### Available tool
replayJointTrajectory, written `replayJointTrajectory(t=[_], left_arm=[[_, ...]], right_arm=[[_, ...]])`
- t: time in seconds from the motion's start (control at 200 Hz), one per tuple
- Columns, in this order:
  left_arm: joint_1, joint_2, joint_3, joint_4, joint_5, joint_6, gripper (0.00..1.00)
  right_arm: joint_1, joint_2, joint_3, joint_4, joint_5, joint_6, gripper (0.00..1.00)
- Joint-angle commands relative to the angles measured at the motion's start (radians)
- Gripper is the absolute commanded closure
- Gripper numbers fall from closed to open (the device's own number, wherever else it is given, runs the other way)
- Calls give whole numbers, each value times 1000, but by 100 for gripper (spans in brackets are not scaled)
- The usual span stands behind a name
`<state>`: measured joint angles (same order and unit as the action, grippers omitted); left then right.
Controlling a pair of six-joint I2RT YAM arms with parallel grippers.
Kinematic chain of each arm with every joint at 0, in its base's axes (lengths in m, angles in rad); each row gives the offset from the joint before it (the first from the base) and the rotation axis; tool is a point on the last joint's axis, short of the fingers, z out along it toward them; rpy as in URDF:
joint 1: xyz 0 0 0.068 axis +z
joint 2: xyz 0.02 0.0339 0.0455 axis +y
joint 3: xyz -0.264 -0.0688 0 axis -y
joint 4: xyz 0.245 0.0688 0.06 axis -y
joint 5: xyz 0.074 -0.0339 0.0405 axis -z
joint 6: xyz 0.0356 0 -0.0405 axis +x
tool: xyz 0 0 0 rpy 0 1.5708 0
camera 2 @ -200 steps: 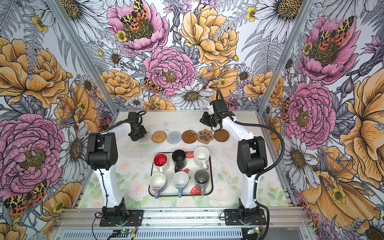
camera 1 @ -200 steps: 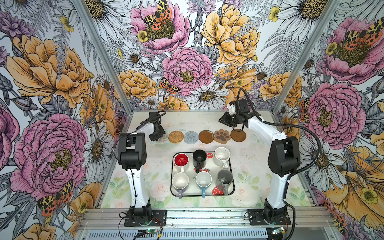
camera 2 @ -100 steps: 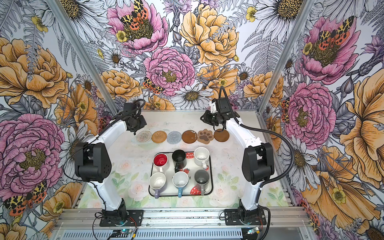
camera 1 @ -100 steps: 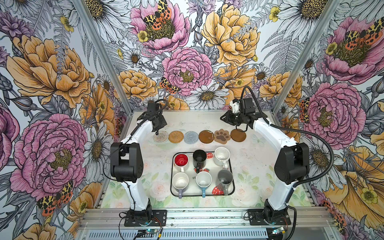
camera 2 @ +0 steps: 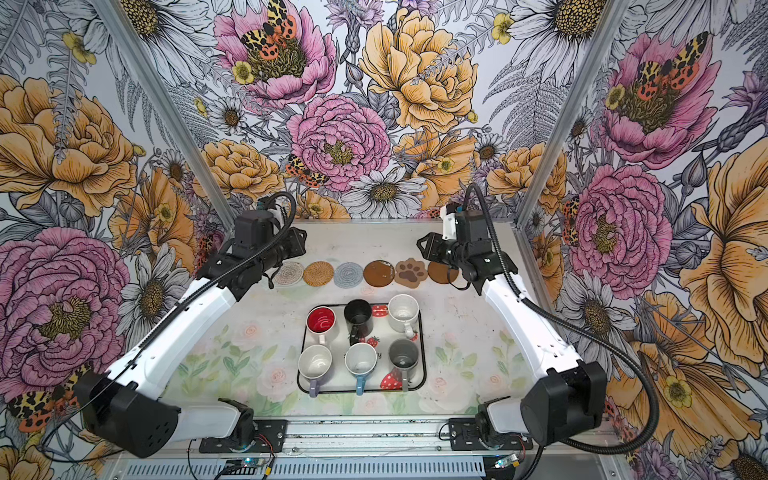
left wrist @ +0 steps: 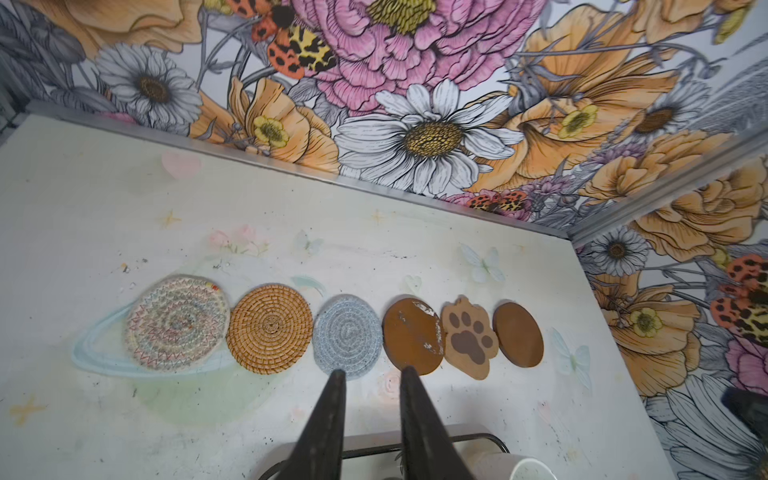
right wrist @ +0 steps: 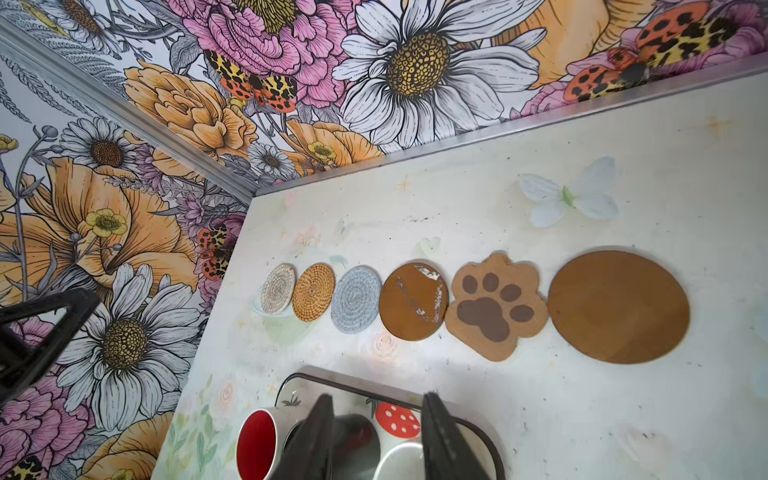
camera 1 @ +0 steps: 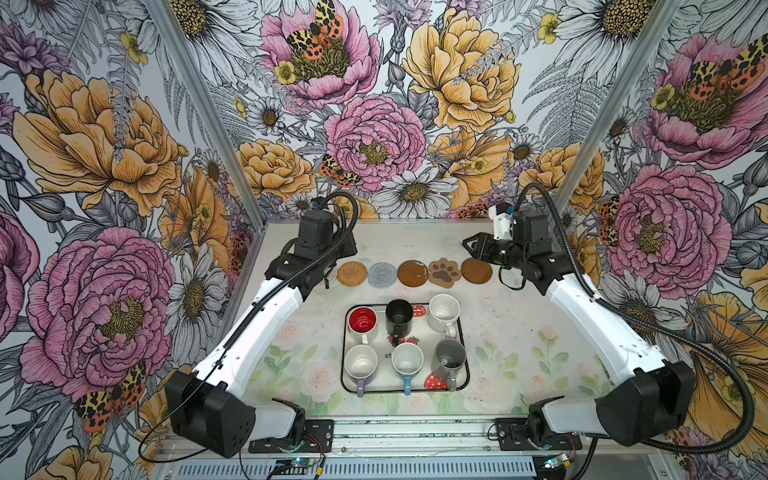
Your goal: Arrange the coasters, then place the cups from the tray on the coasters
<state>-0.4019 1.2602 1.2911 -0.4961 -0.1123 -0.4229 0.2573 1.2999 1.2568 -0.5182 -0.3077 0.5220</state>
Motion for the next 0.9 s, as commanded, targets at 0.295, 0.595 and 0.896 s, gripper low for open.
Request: replayJointTrajectory(t=[0.295,0.595,0.896], left_arm=[[-260,-334,-223,149,-184,27,53],[-345,-443,-320,150,-256,44,52],[-368,-488,-368,164,-286,48,52]], right_arm=[[161,-417,-267,-53,125,46,59],[494,-561,-357,-246,322,131,58],[953,-400,-327,-431,600,289,56]])
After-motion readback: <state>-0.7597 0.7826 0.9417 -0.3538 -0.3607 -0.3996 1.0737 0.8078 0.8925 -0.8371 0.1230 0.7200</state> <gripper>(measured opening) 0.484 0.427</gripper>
